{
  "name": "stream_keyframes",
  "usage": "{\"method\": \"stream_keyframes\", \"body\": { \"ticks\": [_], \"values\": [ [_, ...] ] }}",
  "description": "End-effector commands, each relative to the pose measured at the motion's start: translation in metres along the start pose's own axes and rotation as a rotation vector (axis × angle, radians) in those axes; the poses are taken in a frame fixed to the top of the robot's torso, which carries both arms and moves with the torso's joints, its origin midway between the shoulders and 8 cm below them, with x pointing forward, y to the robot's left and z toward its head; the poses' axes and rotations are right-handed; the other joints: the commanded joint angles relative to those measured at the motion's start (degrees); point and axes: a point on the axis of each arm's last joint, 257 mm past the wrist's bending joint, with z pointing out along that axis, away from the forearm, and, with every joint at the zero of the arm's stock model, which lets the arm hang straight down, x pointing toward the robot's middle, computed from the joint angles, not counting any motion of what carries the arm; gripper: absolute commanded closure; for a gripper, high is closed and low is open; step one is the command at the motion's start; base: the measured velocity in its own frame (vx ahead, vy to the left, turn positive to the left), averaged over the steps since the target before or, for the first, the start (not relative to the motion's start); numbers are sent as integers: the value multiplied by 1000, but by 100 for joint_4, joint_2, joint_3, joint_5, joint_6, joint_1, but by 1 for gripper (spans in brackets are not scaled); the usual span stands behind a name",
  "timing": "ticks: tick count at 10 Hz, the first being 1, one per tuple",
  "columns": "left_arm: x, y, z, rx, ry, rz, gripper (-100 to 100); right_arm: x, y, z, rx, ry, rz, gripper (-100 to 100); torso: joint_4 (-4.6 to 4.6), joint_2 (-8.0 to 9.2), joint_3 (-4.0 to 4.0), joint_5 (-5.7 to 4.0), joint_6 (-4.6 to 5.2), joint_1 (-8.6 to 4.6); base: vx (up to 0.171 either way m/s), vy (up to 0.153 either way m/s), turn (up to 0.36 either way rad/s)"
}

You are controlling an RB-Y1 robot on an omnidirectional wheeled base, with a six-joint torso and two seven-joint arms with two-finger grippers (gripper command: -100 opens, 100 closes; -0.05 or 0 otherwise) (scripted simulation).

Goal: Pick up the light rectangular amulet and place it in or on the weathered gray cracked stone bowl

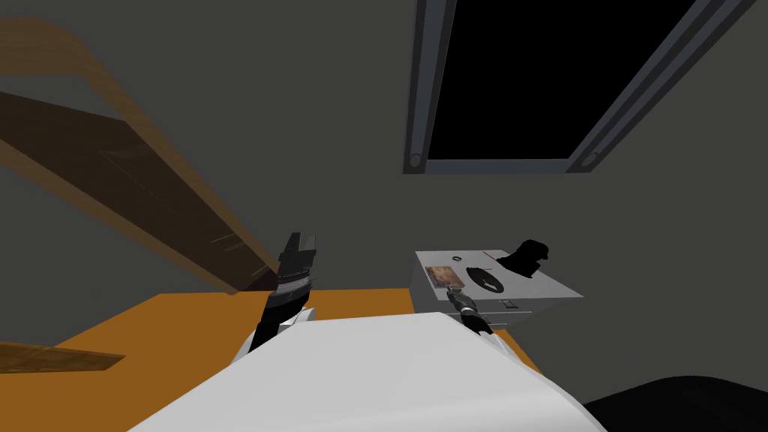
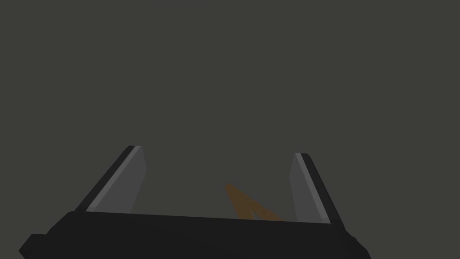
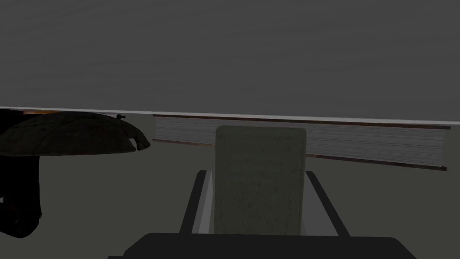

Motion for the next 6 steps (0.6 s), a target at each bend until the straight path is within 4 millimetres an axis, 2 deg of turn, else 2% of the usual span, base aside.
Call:
{"method": "stream_keyframes", "body": {
  "ticks": [1, 2, 3, 4, 6],
  "values": [
    [0, 0, 0, 0, 0, 0, 0, 4, -11, -11, -2, -1, 1, 100, 0, 0, 0, 0, 0, 0, 44, 64, 3],
    [0, 0, 0, 0, 0, 0, 0, 4, -9, -5, 2, 1, 2, 100, -1, -3, -2, -1, 2, -2, 21, 28, -14],
    [0, 0, 0, 0, 0, 0, 0, 5, -9, -6, 0, 0, 3, 0, 1, -1, 0, -1, -3, -13, 2, 6, 0],
    [0, 0, 0, 0, 0, 0, 0, -12, 2, 4, -2, -27, 13, 100, 2, 3, 2, -3, -3, -21, -46, -18, -24],
    [0, 0, 0, 0, 0, 0, 0, -29, 14, 14, -6, -54, 24, 100, 10, 34, 20, -4, -1, -33, -93, -32, -9]
  ]
}}
